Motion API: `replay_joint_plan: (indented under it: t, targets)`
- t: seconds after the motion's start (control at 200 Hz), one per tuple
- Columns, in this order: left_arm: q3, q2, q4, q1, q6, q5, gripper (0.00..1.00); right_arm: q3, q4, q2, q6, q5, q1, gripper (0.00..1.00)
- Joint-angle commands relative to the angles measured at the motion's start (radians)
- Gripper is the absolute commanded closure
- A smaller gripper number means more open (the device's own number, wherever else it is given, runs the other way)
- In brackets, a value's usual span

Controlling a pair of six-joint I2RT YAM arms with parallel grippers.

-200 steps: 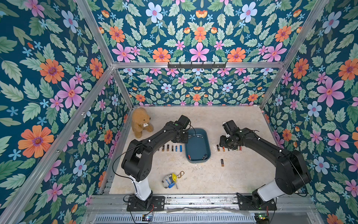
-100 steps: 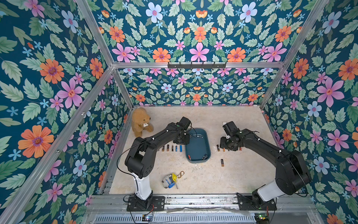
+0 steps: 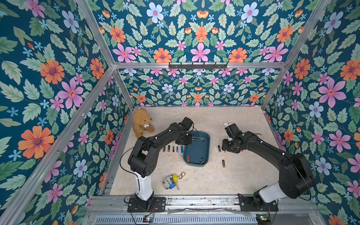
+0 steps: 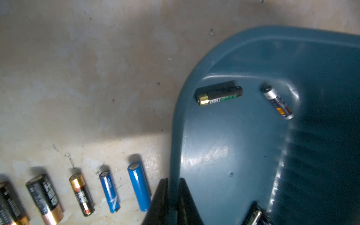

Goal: Take the batteries out of the storage box
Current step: Adjust the storage box at the center of the board.

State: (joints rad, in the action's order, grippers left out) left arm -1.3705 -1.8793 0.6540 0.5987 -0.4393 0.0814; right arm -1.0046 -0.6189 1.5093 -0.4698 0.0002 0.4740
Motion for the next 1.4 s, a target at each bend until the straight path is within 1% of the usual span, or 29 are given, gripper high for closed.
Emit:
replay_joint_plan:
  t: [0.0,0.15,0.22,0.305,0.415,0.505,0.595,0.7,1.065,1.145,1.21,1.275,1.34,1.395]
  targets:
    - [-0.009,-0.007,0.012,0.006,-0.005,0.006,0.87,0.010,0.003,-0.013,-0.001,0.002,-0.003,0.41]
    - [-0.026,-0.020,0.031,0.012,-0.020,0.027,0.94,0.009,0.001,-0.021,0.003,0.005,-0.010,0.41]
    - [-0.053,-0.028,0.067,0.010,-0.031,0.037,0.96,0.003,-0.003,-0.023,0.004,0.006,-0.012,0.41]
    - [-0.103,-0.042,0.123,0.008,-0.039,0.067,0.98,0.000,-0.004,-0.028,0.007,0.009,-0.014,0.41]
    - [-0.177,-0.072,0.202,-0.009,-0.046,0.160,1.00,-0.002,-0.007,-0.040,0.005,0.011,-0.019,0.41]
    - [-0.243,-0.099,0.285,-0.014,-0.041,0.206,1.00,-0.005,-0.011,-0.051,0.006,0.015,-0.024,0.40]
    - [-0.275,-0.115,0.324,-0.026,-0.038,0.251,1.00,-0.006,-0.016,-0.063,0.009,0.017,-0.033,0.40]
    - [-0.293,-0.121,0.347,-0.041,-0.036,0.278,1.00,-0.004,-0.018,-0.076,0.010,0.018,-0.041,0.40]
    - [-0.261,-0.103,0.307,-0.089,-0.058,0.470,1.00,-0.021,-0.008,-0.074,0.003,0.011,-0.046,0.40]
    - [-0.256,-0.108,0.318,-0.092,-0.053,0.482,1.00,-0.031,-0.010,-0.069,0.003,0.011,-0.046,0.40]
    - [-0.226,-0.105,0.292,-0.101,-0.054,0.548,1.00,-0.038,-0.010,-0.066,0.003,0.013,-0.046,0.40]
    - [-0.206,-0.103,0.285,-0.107,-0.055,0.556,1.00,-0.040,-0.008,-0.067,0.000,0.011,-0.046,0.40]
    - [-0.178,-0.096,0.261,-0.118,-0.059,0.615,1.00,-0.036,-0.006,-0.070,-0.004,0.011,-0.046,0.40]
    - [-0.173,-0.084,0.250,-0.124,-0.066,0.604,1.00,-0.029,-0.003,-0.074,-0.007,0.011,-0.046,0.40]
